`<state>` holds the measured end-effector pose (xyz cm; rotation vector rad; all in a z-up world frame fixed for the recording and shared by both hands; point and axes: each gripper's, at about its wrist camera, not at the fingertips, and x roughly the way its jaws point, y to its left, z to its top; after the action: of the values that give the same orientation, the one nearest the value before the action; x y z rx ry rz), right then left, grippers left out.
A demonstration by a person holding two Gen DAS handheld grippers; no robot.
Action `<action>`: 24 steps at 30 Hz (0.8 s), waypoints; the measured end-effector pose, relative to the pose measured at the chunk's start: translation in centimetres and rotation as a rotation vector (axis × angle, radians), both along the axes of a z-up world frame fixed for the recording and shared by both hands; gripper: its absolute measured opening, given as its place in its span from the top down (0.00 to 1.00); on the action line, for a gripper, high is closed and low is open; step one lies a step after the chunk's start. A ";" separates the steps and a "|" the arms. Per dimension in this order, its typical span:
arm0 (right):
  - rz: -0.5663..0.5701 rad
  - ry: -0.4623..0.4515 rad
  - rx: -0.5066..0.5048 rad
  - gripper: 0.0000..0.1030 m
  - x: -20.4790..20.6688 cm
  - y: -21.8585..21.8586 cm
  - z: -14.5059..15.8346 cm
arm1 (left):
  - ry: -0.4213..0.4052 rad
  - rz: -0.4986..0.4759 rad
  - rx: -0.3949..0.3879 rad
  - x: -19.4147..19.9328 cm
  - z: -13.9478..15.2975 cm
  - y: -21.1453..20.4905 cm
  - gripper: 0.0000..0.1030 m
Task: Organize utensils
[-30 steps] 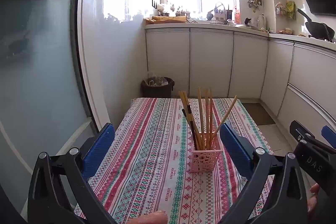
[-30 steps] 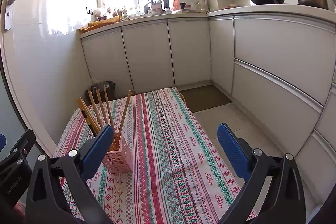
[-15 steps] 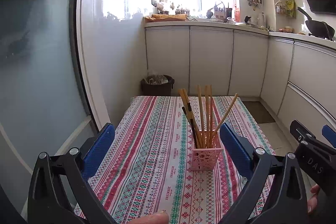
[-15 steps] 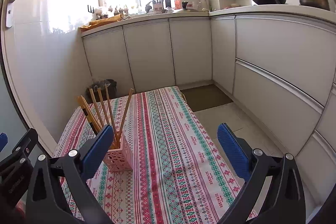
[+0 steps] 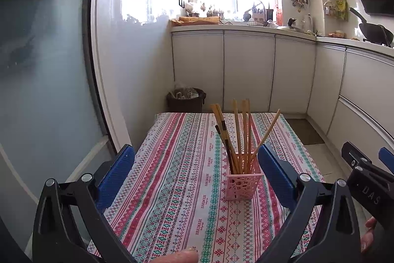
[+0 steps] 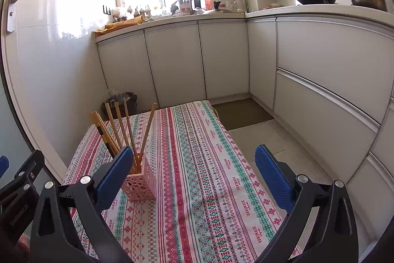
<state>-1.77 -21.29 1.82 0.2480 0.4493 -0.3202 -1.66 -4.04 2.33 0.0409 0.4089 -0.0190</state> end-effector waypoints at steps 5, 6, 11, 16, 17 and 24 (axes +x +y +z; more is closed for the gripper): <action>0.002 0.002 0.000 0.07 0.0 0.0 0.0 | 0.005 -0.005 0.003 0.0 -0.1 -0.1 0.07; 0.003 0.003 0.002 0.07 0.0 0.0 0.0 | 0.007 -0.007 0.000 0.0 -0.1 -0.1 0.07; 0.005 0.003 0.002 0.07 0.0 0.0 -0.1 | 0.019 -0.005 -0.011 0.3 -0.1 0.1 0.07; 0.006 0.004 0.000 0.07 0.0 0.0 0.0 | 0.032 -0.013 -0.023 0.4 -0.3 0.2 0.07; 0.007 0.004 -0.002 0.07 0.0 0.0 -0.1 | 0.038 -0.018 -0.022 0.5 -0.3 0.2 0.07; 0.011 0.006 -0.002 0.07 -0.1 0.1 -0.2 | 0.041 -0.032 -0.034 0.6 -0.5 0.1 0.07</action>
<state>-1.87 -21.17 1.62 0.2431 0.4560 -0.3110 -1.06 -3.93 1.79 0.0139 0.4484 -0.0588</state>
